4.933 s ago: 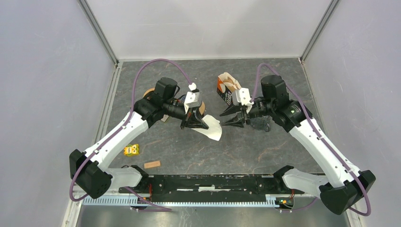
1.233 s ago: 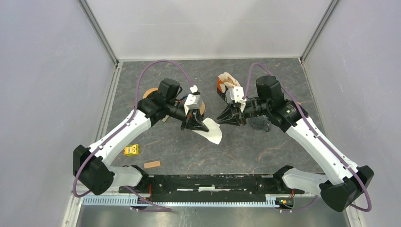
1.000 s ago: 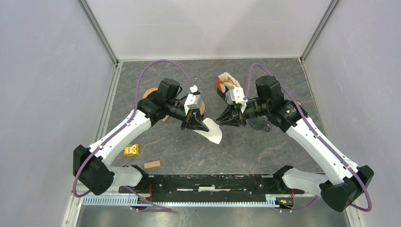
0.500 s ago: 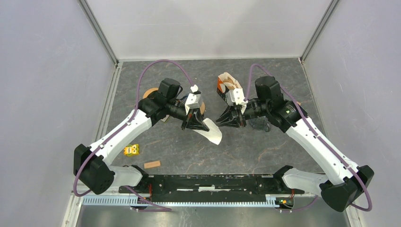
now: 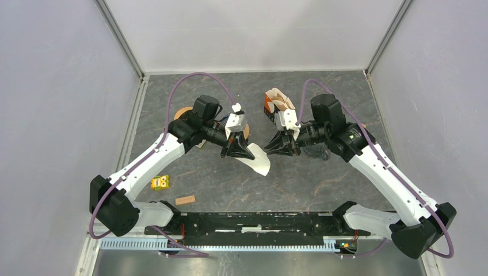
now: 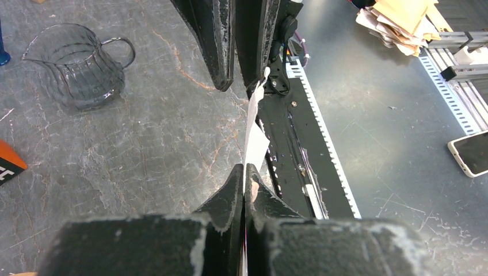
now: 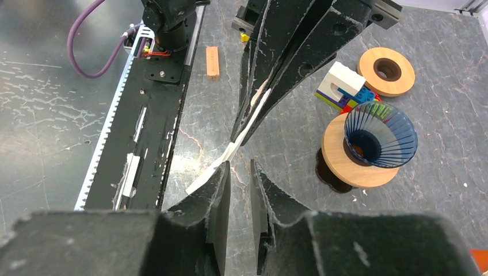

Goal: Place the coffee filter in the dripper
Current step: Place the coffee filter in the coffee dripper.

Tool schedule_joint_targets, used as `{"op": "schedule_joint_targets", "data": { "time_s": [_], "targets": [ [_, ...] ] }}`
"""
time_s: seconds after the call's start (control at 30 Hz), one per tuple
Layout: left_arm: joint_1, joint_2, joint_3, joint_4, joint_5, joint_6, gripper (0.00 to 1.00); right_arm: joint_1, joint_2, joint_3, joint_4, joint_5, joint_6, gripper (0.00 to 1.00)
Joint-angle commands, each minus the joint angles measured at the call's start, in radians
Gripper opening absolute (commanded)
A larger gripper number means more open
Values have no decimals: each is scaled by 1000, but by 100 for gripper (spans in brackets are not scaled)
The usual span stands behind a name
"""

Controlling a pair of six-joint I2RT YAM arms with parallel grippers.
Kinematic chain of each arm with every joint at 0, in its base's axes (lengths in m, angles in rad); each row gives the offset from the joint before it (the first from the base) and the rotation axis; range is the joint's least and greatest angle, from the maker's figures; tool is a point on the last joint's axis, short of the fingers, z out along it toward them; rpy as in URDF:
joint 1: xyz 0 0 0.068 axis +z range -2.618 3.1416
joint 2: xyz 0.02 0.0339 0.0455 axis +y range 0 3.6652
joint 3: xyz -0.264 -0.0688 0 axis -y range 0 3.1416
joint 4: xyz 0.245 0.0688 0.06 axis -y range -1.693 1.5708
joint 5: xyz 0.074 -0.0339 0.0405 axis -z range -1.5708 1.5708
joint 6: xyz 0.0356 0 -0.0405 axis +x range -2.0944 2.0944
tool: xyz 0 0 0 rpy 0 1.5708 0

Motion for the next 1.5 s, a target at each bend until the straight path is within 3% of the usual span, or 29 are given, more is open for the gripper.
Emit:
{"op": "schedule_joint_targets", "data": {
  "time_s": [0.0,1.47],
  "targets": [
    [4,-12,19,40,-8,-21,2,3,-20,43,-3,6,-9,24],
    [4,-15,18,39,-10,-19,2,2,-39,38,-25,39,-27,29]
  ]
}}
